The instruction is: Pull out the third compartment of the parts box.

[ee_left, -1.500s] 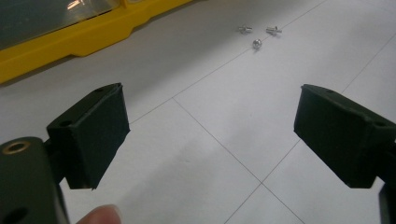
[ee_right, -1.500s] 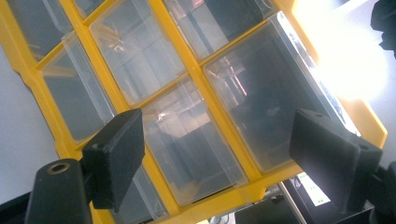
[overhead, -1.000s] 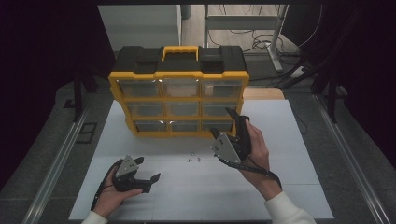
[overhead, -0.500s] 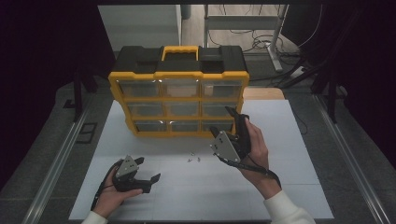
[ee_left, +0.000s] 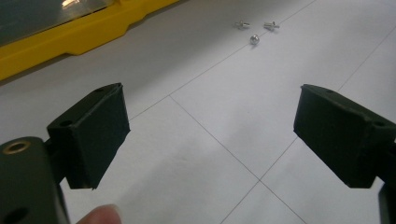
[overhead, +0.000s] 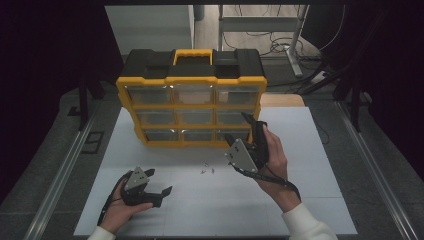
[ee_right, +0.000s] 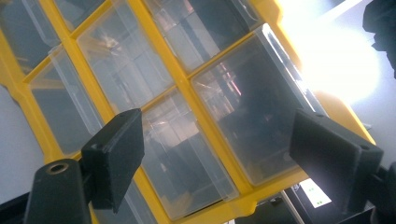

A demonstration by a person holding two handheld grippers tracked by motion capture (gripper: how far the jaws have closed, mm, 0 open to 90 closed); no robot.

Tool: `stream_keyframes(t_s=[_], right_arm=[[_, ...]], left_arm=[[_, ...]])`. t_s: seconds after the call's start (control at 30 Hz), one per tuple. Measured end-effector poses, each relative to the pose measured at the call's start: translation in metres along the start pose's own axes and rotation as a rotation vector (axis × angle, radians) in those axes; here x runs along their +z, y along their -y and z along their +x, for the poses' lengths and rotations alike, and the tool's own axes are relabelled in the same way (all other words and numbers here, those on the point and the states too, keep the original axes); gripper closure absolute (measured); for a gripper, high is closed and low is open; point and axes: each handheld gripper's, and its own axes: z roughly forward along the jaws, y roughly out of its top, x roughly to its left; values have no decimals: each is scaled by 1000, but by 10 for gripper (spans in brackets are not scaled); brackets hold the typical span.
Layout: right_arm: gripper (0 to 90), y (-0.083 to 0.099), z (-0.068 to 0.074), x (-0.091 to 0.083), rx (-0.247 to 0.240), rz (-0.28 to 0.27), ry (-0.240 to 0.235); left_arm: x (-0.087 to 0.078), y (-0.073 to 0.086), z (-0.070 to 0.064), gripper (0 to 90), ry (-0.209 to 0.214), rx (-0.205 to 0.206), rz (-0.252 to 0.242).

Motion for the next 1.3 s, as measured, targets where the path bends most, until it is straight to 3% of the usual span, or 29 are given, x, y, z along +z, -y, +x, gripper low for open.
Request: stream_keyframes(t_s=[1.3], right_arm=[[186,0,1,7,10,13,-13]], left_arm=[[3,1,-3,108,15,28,24]])
